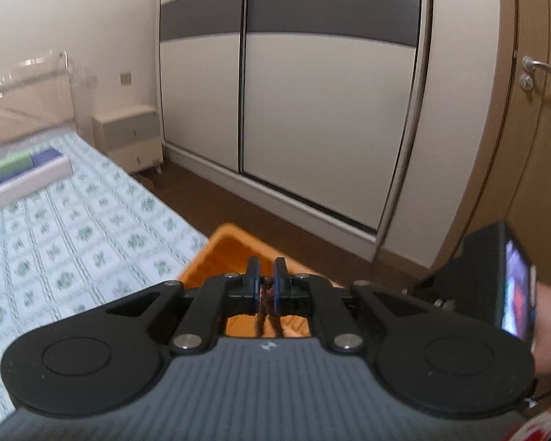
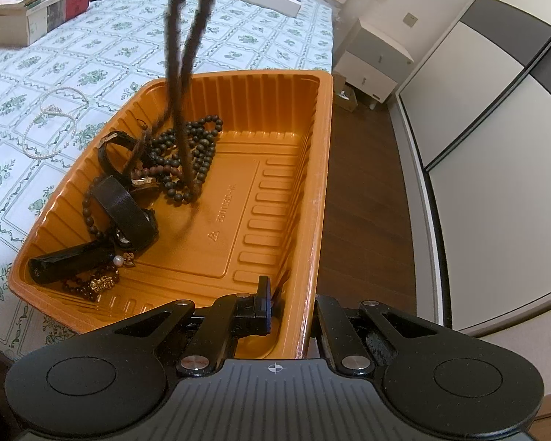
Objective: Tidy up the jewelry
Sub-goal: 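Lift the brown bead bracelet into the orange tray and release it, then reach the left gripper to the pearl necklace and grasp it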
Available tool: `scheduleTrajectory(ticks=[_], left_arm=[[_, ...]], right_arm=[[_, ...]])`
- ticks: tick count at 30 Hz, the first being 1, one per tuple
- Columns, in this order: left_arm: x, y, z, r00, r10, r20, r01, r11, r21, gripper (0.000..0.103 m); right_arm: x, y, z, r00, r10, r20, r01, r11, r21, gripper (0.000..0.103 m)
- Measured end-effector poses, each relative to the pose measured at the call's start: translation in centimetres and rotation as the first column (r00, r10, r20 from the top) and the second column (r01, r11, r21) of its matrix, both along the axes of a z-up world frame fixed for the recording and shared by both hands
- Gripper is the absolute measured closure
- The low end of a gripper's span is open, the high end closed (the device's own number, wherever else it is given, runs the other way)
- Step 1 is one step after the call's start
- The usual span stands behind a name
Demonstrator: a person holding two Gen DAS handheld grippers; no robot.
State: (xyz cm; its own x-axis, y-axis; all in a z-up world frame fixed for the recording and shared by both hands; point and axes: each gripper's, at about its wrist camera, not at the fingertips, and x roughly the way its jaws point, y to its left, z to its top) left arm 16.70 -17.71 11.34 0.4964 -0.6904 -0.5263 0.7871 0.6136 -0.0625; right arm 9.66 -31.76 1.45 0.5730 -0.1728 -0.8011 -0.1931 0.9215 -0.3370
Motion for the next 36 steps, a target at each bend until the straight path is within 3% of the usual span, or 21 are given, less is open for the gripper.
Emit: scheduleTrajectory(ticks=[5, 15, 19, 21, 28, 32, 36], left_arm=[[2.1, 0.3, -3.3, 0.993, 0.039, -0.109, -0.037, 0.999, 0.022, 0.097], [3.2, 0.8, -6.6, 0.982, 0.071, -0.176, -0.06, 0.996, 0.069, 0.097], [3.4, 0.5, -6.3, 0.984, 0.076, -0.164, -0.066, 0.996, 0.067, 0.095], [3.4, 0.5, -6.0, 0.984, 0.082, -0.156, -0.072, 0.995, 0.069, 0.087], [2.9, 2.8, -5.1, 0.985, 0.143, -0.096, -0.138, 0.989, 0.059, 0.085], [2.6, 5.4, -5.0, 0.974, 0.219, -0.052, -0.216, 0.975, 0.055, 0.08], [2.6, 9.2, -5.7, 0.949, 0.314, -0.041, -0.312, 0.949, 0.055, 0.08]], right_arm=[[0.0, 0.0, 0.0, 1.0, 0.0, 0.0, 0.0, 1.0, 0.0, 0.098], [0.1, -0.1, 0.1, 1.0, -0.002, -0.003, 0.002, 1.0, 0.0, 0.098], [0.1, -0.1, 0.1, 1.0, -0.003, -0.004, 0.003, 1.0, 0.0, 0.098], [0.1, -0.1, 0.1, 1.0, -0.003, -0.004, 0.003, 1.0, 0.0, 0.098], [0.0, -0.2, 0.0, 1.0, -0.004, -0.002, 0.004, 1.0, -0.002, 0.098], [0.0, -0.1, 0.0, 1.0, -0.002, -0.001, 0.002, 1.0, -0.004, 0.098], [0.0, -0.1, 0.0, 1.0, -0.001, -0.001, 0.001, 1.0, -0.005, 0.098]])
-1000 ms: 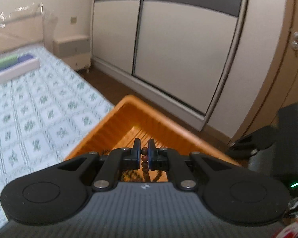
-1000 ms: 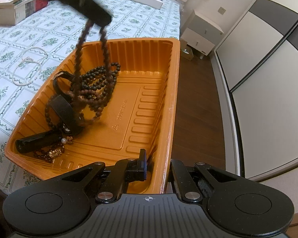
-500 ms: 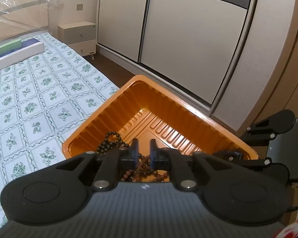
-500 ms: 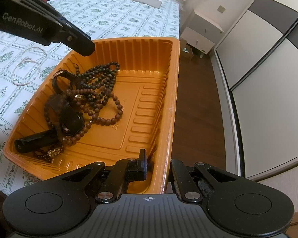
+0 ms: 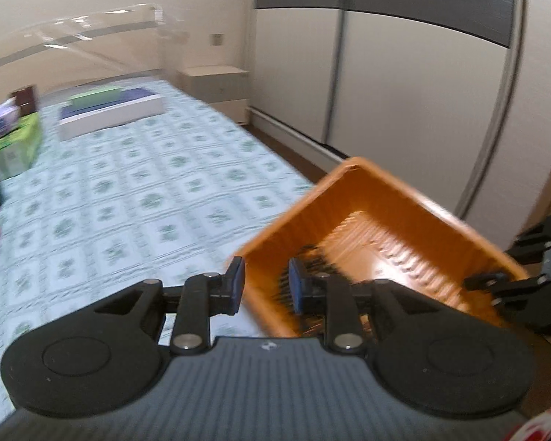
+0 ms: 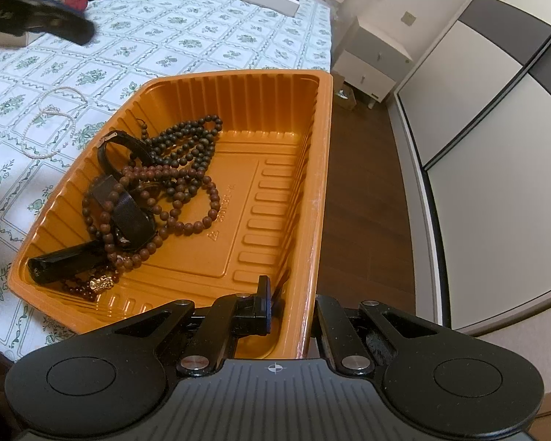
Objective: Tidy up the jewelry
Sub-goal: 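Reach the left gripper to the pearl necklace and grasp it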
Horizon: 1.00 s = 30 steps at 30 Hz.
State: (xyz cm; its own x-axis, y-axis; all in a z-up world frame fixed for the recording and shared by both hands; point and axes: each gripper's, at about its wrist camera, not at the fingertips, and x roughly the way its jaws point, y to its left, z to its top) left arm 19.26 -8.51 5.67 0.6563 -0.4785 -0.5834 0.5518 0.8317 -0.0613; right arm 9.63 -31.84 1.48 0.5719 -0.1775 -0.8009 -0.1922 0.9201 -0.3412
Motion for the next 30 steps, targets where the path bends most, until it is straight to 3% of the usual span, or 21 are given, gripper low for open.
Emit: scheduleTrajectory(ticks=[4, 8, 13, 30], left_arm=[[0.4, 4.4, -1.4, 0.992, 0.128, -0.017, -0.128, 0.992, -0.011, 0.08], [0.7, 8.9, -3.5, 0.966, 0.256, -0.043, -0.256, 0.967, 0.008, 0.08], [0.2, 12.0, -6.5, 0.945, 0.314, -0.086, -0.315, 0.949, 0.006, 0.08], [1.9, 7.9, -11.9, 0.941, 0.309, -0.135, -0.311, 0.95, 0.007, 0.08]], right_arm=[[0.0, 0.0, 0.0, 1.0, 0.003, -0.002, -0.003, 1.0, 0.0, 0.098], [0.0, 0.1, 0.1, 1.0, 0.004, -0.002, -0.004, 1.0, -0.003, 0.098], [0.0, 0.2, 0.1, 1.0, 0.003, -0.004, -0.003, 1.0, -0.007, 0.098], [0.1, -0.1, -0.1, 1.0, 0.002, -0.015, -0.002, 1.0, -0.005, 0.098]])
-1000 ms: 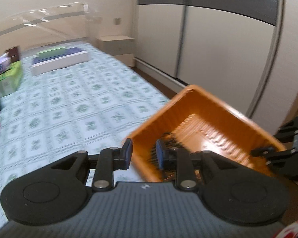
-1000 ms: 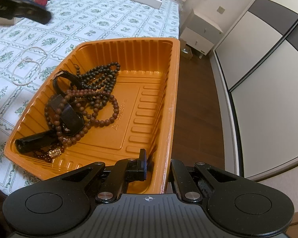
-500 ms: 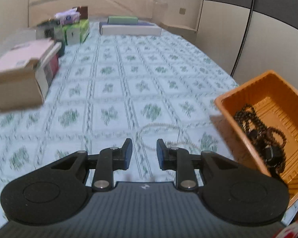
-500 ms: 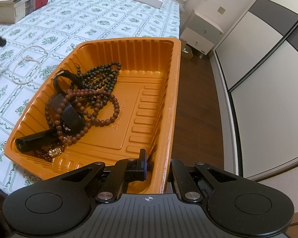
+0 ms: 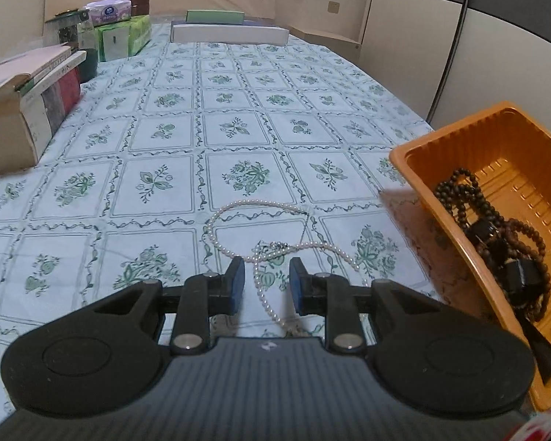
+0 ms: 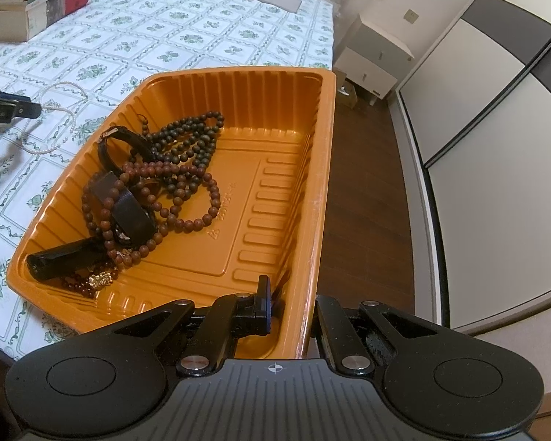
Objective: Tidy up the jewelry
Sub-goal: 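Reach the left gripper to the pearl necklace and grasp it, then lift the pearl necklace into the orange tray and open the left gripper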
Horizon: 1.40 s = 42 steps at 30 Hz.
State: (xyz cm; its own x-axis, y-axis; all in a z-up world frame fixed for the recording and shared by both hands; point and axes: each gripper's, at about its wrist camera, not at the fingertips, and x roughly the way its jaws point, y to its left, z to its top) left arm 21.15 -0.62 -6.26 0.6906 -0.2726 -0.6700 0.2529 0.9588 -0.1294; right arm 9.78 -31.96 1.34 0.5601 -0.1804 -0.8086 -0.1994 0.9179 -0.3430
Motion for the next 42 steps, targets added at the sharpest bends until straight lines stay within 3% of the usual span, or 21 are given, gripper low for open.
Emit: scheduleTrajectory(ticks=[5, 7, 10, 16, 28, 42], left_arm=[[0.5, -0.6, -0.9, 1.0, -0.002, 0.007, 0.001, 0.999, 0.044, 0.081], [0.5, -0.7, -1.0, 1.0, 0.002, 0.015, -0.003, 0.999, 0.052, 0.085], [0.7, -0.7, -1.0, 1.0, -0.001, 0.01, 0.001, 0.997, 0.081, 0.1], [0.0, 0.2, 0.5, 0.999, -0.008, 0.035, 0.005, 0.996, 0.086, 0.101], [-1.0, 1.8, 9.1, 0.984, -0.08, 0.159, 0.069, 0.995, 0.075, 0.101], [-1.9, 2.8, 18.5, 0.944, -0.145, 0.297, 0.141, 0.989, 0.036, 0.101]], right_arm=[[0.1, 0.0, -0.1, 1.0, -0.001, -0.003, 0.001, 1.0, 0.002, 0.098], [0.2, 0.0, -0.1, 1.0, -0.002, -0.003, 0.002, 1.0, 0.001, 0.098], [0.2, 0.0, -0.1, 1.0, -0.004, -0.003, 0.004, 1.0, 0.0, 0.098], [0.2, 0.0, -0.2, 1.0, -0.006, -0.002, 0.006, 1.0, -0.001, 0.098], [0.2, 0.1, -0.2, 1.0, -0.004, -0.001, 0.004, 1.0, -0.006, 0.098], [0.2, 0.3, 0.2, 1.0, 0.0, 0.003, 0.0, 1.0, -0.016, 0.098]])
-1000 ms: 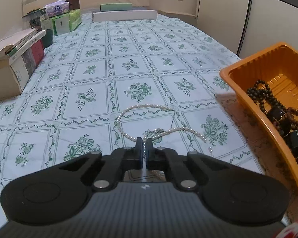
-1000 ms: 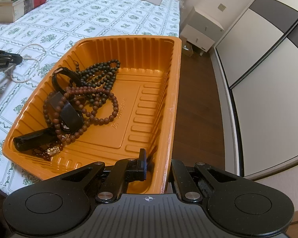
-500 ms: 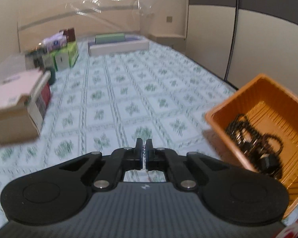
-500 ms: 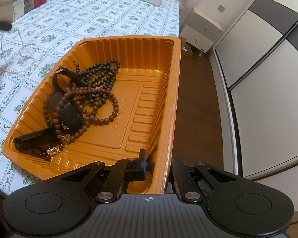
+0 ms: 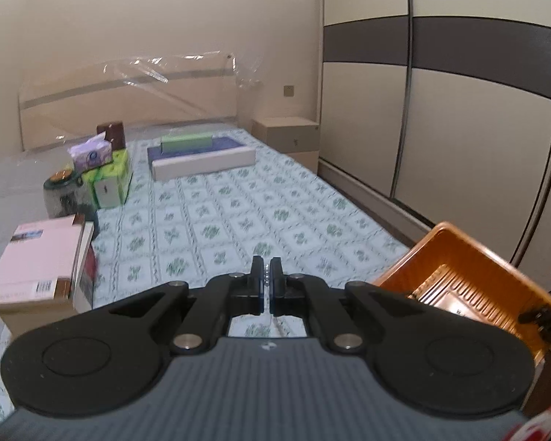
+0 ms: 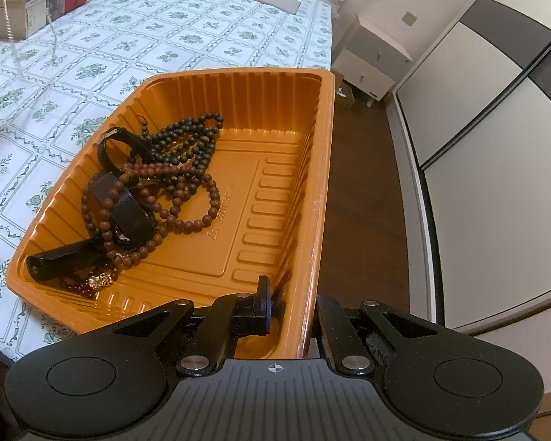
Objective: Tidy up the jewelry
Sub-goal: 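Lift the pearl necklace into the orange tray and open the left gripper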
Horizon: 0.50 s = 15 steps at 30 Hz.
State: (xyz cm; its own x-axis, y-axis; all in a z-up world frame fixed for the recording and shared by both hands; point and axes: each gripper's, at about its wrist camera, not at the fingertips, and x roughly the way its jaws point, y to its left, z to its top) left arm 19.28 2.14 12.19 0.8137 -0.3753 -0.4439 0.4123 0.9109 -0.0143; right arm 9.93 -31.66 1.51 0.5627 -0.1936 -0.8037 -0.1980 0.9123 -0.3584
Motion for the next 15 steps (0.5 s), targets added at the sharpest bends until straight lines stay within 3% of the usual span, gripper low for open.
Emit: scheduleTrajectory(ticks=[15], left_arm=[[-2.2, -4.7, 4.4, 0.983, -0.178, 0.05, 0.181, 0.982, -0.061, 0.101]], right_arm=[[-0.1, 0.1, 0.1, 1.0, 0.0, 0.003, 0.0, 1.0, -0.001, 0.098]])
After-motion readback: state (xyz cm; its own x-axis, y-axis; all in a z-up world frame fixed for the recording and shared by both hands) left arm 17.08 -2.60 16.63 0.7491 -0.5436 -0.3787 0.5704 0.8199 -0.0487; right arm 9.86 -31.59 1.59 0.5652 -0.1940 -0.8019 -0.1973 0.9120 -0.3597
